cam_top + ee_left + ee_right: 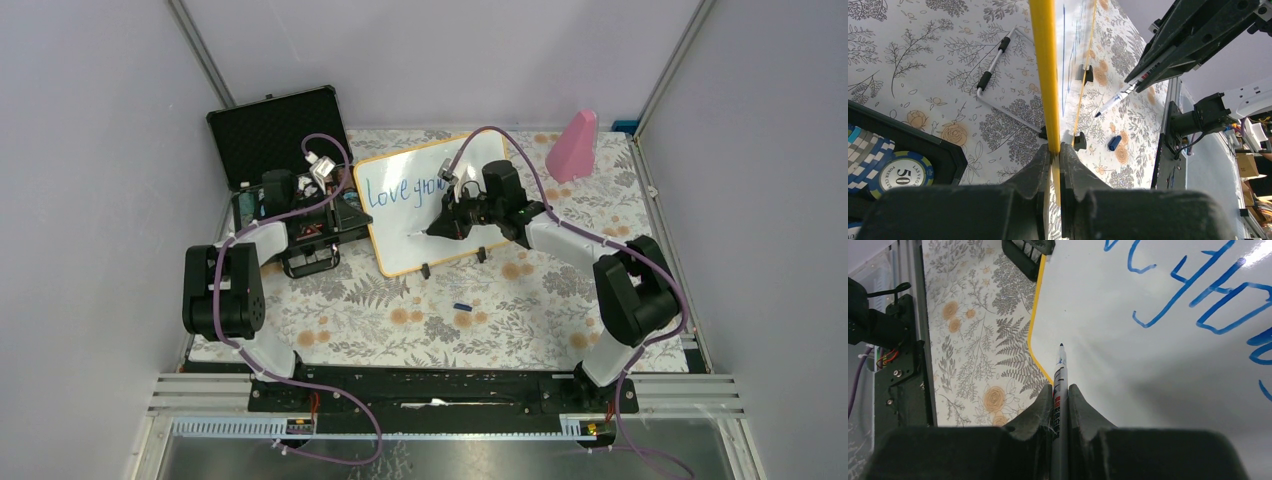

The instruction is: Write a sentence on the whiteboard

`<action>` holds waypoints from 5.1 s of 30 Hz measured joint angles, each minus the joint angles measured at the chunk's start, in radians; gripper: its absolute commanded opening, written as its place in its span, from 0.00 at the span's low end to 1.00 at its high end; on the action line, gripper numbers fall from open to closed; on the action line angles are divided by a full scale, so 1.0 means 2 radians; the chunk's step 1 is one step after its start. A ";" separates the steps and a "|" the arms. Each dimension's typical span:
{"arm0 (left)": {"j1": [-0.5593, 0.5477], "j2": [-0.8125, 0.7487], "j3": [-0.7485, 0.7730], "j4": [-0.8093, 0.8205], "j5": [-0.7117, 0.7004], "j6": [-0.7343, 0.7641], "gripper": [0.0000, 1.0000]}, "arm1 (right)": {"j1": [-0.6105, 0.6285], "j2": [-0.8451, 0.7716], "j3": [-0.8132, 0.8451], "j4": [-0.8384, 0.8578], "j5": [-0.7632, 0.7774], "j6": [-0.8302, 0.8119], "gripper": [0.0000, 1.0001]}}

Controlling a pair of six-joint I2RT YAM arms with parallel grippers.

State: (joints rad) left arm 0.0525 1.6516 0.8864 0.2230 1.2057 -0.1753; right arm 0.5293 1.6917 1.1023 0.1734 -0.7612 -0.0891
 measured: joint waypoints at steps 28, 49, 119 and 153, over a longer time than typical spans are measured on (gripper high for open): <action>0.000 0.000 0.006 -0.019 -0.002 0.017 0.00 | 0.007 0.032 0.028 -0.005 0.044 -0.006 0.00; 0.000 0.000 0.012 -0.036 -0.003 0.027 0.00 | 0.017 0.038 0.037 -0.013 0.044 -0.023 0.00; 0.000 0.000 0.016 -0.046 -0.004 0.031 0.00 | -0.011 0.039 0.099 -0.069 0.045 -0.047 0.00; -0.001 0.000 0.018 -0.049 -0.005 0.031 0.00 | -0.006 0.039 0.057 -0.069 0.030 -0.047 0.00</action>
State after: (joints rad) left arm 0.0513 1.6516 0.9215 0.1249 1.1957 -0.1123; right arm 0.5171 1.7702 1.2167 0.0349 -0.7013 -0.1841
